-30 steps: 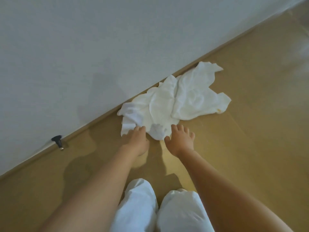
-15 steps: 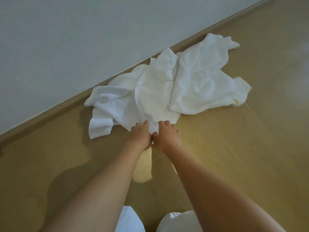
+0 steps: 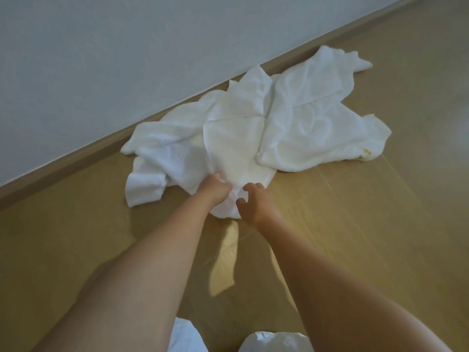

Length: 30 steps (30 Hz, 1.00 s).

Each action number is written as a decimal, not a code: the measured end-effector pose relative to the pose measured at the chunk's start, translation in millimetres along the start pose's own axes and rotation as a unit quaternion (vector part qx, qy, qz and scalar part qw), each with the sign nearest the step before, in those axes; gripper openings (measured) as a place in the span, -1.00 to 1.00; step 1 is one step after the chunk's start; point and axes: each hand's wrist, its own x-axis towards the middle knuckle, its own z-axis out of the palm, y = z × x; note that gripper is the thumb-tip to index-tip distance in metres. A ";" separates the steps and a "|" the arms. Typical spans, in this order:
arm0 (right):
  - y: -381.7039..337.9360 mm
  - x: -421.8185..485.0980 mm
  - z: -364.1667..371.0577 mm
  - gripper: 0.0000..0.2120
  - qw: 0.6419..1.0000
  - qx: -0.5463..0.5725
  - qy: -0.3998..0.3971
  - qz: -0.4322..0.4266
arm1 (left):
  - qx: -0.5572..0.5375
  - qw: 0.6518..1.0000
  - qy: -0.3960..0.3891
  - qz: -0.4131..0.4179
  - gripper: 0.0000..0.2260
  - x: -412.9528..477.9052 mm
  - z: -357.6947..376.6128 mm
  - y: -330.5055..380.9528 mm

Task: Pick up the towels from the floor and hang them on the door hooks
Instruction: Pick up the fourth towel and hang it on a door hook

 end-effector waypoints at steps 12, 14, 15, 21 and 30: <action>-23.1 8.0 -25.2 -0.85 0.965 0.248 0.086 -0.013 | -0.261 0.952 0.028 0.159 -0.69 -46.4 -23.0 69.2; -30.5 4.9 -38.7 -0.80 0.951 0.278 0.134 0.011 | -0.278 0.943 0.025 0.183 -0.69 -51.2 -28.7 74.3; -33.5 3.5 -45.8 -0.76 0.943 0.295 0.151 0.016 | -0.267 0.943 0.035 0.195 -0.66 -50.6 -31.9 73.7; -58.9 -10.7 -89.5 -0.80 0.901 0.411 0.141 -0.003 | 0.051 0.979 0.032 0.196 -0.27 -38.1 -35.5 44.6; -44.2 -17.4 -101.3 -0.90 0.887 0.386 0.253 0.019 | 0.074 0.936 0.226 0.260 -0.76 -48.7 -49.1 43.6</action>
